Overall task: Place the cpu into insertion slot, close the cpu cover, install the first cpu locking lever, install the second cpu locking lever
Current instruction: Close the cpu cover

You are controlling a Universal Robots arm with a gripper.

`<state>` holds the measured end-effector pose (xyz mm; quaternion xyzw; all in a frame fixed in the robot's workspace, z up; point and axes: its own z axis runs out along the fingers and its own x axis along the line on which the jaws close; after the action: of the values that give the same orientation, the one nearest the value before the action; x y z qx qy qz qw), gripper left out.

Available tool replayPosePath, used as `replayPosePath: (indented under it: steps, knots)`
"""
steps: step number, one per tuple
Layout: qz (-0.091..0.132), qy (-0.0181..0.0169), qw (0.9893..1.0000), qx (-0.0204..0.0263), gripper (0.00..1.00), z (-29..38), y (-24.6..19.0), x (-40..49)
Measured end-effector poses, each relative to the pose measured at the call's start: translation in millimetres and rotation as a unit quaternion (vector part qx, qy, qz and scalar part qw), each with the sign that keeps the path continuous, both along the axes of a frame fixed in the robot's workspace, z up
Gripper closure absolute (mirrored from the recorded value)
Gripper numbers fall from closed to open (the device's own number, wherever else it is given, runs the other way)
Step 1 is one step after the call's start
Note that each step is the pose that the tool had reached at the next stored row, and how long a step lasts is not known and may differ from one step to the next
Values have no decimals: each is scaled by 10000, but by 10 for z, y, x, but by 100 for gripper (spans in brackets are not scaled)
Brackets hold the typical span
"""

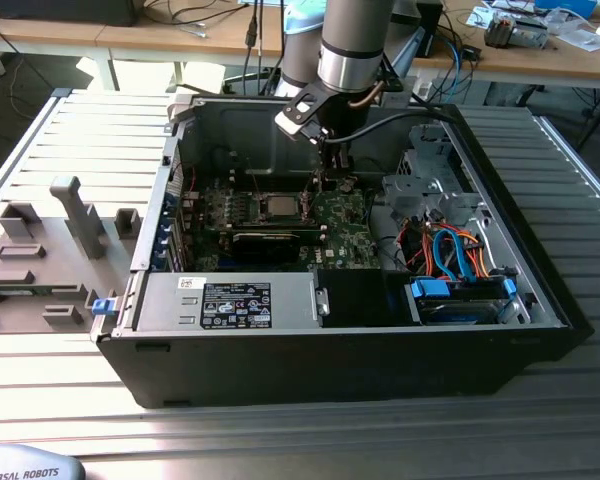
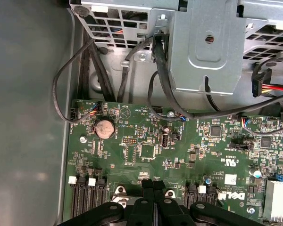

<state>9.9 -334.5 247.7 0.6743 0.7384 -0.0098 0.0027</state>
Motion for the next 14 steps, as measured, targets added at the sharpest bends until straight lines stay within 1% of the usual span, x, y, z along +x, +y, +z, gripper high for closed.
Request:
replayPosePath:
  steps: [14]
  knots:
    - [0, 0, 10000, 0, 89, -1, 0, -66]
